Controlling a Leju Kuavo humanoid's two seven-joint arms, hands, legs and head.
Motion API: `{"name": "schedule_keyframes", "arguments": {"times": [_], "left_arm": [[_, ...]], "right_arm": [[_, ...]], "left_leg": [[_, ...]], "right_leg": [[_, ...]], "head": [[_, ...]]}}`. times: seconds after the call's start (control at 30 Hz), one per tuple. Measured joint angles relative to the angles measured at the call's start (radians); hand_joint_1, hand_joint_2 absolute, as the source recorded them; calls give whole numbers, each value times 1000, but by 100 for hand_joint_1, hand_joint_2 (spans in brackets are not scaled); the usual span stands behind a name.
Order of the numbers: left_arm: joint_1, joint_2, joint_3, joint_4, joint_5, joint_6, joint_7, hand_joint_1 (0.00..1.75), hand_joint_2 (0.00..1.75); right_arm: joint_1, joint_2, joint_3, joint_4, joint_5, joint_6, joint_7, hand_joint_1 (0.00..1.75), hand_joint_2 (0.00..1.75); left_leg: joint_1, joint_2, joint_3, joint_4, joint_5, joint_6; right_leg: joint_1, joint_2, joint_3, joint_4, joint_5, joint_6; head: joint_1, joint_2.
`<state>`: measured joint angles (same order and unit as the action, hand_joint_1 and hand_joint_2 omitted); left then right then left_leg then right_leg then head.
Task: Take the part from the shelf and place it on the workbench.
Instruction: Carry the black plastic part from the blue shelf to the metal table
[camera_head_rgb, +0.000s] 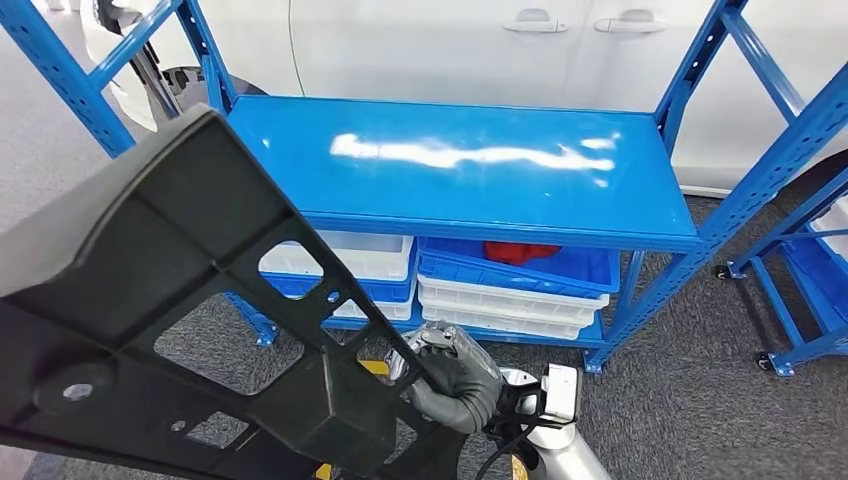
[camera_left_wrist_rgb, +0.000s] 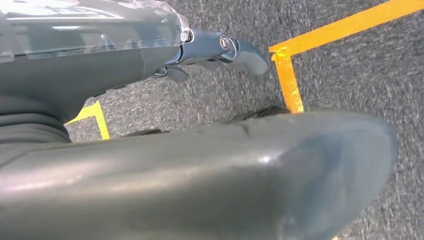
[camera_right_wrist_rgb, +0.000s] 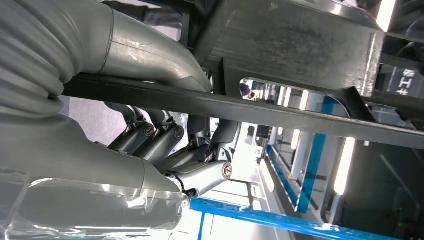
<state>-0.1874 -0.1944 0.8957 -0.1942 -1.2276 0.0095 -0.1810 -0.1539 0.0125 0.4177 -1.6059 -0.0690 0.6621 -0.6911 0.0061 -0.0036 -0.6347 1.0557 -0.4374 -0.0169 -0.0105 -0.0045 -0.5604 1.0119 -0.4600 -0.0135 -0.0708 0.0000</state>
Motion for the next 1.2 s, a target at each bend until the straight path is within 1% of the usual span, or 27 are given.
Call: {"name": "schedule_keyframes", "arguments": {"times": [0.03, 0.1, 0.13, 0.17, 0.2, 0.27, 0.3, 0.33, 0.43, 0.47, 0.5, 0.53, 0.6, 0.63, 0.67, 0.7, 0.73, 0.8, 0.83, 0.87, 0.97, 1.0, 1.03, 1.1, 1.13, 1.17, 1.2], "left_arm": [[1, 0, 0, 0, 0, 0, 0, 0, 0], [2, 1, 0, 0, 0, 0, 0, 0, 0], [3, 1, 0, 0, 0, 0, 0, 0, 0], [4, 2, 0, 0, 0, 0, 0, 0, 0], [4, 2, 0, 0, 0, 0, 0, 0, 0], [3, 3, 0, 0, 0, 0, -1, 0, 0], [2, 4, 0, 0, 0, 0, -2, 0, 0], [1, 4, 0, 0, 0, 0, -3, 0, 0], [3, 5, 0, 0, 0, -1, -5, 0, 0], [4, 5, 0, 0, -1, -1, -5, 0, 0], [3, 5, 0, 0, -1, -2, -5, 0, 0], [2, 5, 0, 0, -2, -2, -5, 0, 0], [2, 5, 0, 0, -3, -3, -5, 0, 0], [3, 5, 0, 0, -4, -3, -4, 0, 0], [4, 5, 0, 0, -5, -3, -4, 0, 0], [4, 5, 0, 0, -5, -3, -4, 0, 0], [5, 5, 0, 0, -5, -3, -3, 0, 0], [4, 5, 0, 0, -5, -3, -3, 0, 0], [4, 5, 0, 0, -5, -3, -3, 0, 0], [4, 5, 0, 0, -5, -3, -3, 0, 0], [3, 5, 0, 0, -5, -3, -3, 0, 0], [4, 5, 0, 0, -5, -3, -3, 0, 0], [4, 5, 0, 0, -5, -3, -3, 0, 0], [5, 6, 0, 0, -5, -3, -3, 0, 0], [5, 6, 0, 0, -5, -3, -3, 0, 0], [6, 6, 0, 0, -5, -3, -3, 0, 0], [6, 6, 0, 0, -5, -3, -3, 0, 0]], "right_arm": [[0, 1, 0, 0, 0, 1, 0, 175, 175], [0, 2, 0, 2, -1, 2, 0, 175, 175], [0, 2, 0, 2, -1, 2, 0, 175, 175], [0, 2, 0, 4, -1, 2, 0, 175, 175], [0, 2, 0, 4, -1, 2, 0, 175, 175], [0, 3, 0, 5, -2, 2, 0, 175, 175], [0, 3, 0, 5, -2, 2, 0, 175, 175], [0, 4, 0, 5, -2, 2, 0, 175, 175], [1, 7, 0, 5, -3, 1, 0, 175, 175], [2, 7, 0, 5, -3, 0, 0, 175, 175], [3, 7, 0, 4, -4, 0, 0, 175, 175], [4, 7, 0, 4, -4, 0, 0, 175, 175], [6, 7, 0, 4, -5, 0, 0, 175, 175], [9, 7, 0, 4, -5, 0, 0, 175, 175], [10, 6, 0, 4, -5, 0, 0, 175, 175], [12, 6, 0, 4, -5, 0, 0, 175, 175], [12, 6, 0, 4, -5, 0, 0, 175, 175], [11, 6, 0, 4, -5, 0, 0, 175, 175], [10, 6, 0, 4, -6, 0, 0, 175, 175], [10, 6, 0, 4, -6, 0, 0, 175, 175], [10, 6, -1, 4, -7, 0, 0, 175, 175], [10, 6, -1, 4, -7, 0, 0, 175, 175], [10, 6, -1, 4, -7, 0, 0, 175, 175], [10, 7, -1, 4, -7, 0, 0, 175, 175], [11, 7, -1, 5, -7, 0, 0, 175, 175], [11, 7, -1, 5, -7, 0, 0, 175, 175], [11, 7, -1, 6, -7, 0, 0, 175, 175]], "left_leg": [[2, 0, -18, 47, -37, -4], [4, 0, -63, 179, -119, -12], [5, 0, -76, 229, -143, -14], [5, 0, -71, 243, -147, -15], [5, 0, -44, 215, -133, -14], [4, 0, 51, 72, -90, -6], [2, 0, 89, 8, -73, 0], [-1, -1, 109, -31, -65, 6], [-4, -1, 108, -46, -48, 24], [-2, 0, 105, -49, -39, 31], [1, 2, 99, -53, -30, 38], [3, 3, 91, -55, -19, 44], [2, 5, 69, -55, -3, 49], [2, 5, 57, -53, 4, 48], [1, 6, 45, -52, 11, 47], [1, 6, 35, -50, 18, 46], [1, 5, 26, -47, 23, 43], [1, 5, 12, -40, 32, 36], [0, 4, 9, -38, 36, 30], [-1, 4, 6, -36, 41, 24], [-2, 4, 0, -39, 53, 6], [-2, 3, -7, -28, 38, 1], [-1, 3, -20, 3, 7, -4], [3, 3, -59, 124, -87, -12], [4, 3, -77, 190, -122, -15], [4, 3, -83, 235, -138, -17], [4, 3, -71, 244, -132, -17]], "right_leg": [[-1, -2, -7, -2, 7, -5], [1, -3, -25, -1, 20, -9], [2, -3, -34, 1, 26, -10], [2, -3, -44, 3, 32, -9], [3, -3, -52, 5, 37, -7], [3, -3, -65, 11, 45, -2], [4, -2, -69, 13, 49, 2], [5, -2, -71, 14, 54, 7], [5, -1, -73, 10, 68, 27], [4, 0, -77, 15, 61, 32], [4, 1, -87, 34, 40, 36], [3, 2, -103, 73, 3, 40], [1, 3, -147, 200, -86, 45], [0, 3, -163, 259, -116, 48], [-1, 3, -163, 291, -126, 50], [-2, 3, -144, 285, -118, 50], [-3, 3, -105, 239, -96, 50], [-1, 3, -2, 93, -60, 42], [1, 4, 30, 41, -50, 36], [4, 5, 46, 12, -48, 29], [4, 4, 34, 0, -33, 8], [1, 3, 28, -2, -24, 1], [-1, 2, 19, -5, -14, -6], [-1, 0, -2, -5, 3, -14], [1, -1, -13, -5, 11, -15], [2, -1, -23, -4, 19, -16], [4, -2, -34, -2, 26, -15]], "head": [[0, 0], [0, 0], [0, 0], [0, 0], [0, 0], [0, 0], [0, 0], [0, 0], [0, 0], [0, 0], [0, 0], [0, 0], [0, 0], [0, 0], [0, 0], [0, 0], [0, 0], [0, 0], [0, 0], [0, 0], [0, 0], [0, 0], [0, 0], [0, 0], [0, 0], [0, 0], [0, 0]]}}
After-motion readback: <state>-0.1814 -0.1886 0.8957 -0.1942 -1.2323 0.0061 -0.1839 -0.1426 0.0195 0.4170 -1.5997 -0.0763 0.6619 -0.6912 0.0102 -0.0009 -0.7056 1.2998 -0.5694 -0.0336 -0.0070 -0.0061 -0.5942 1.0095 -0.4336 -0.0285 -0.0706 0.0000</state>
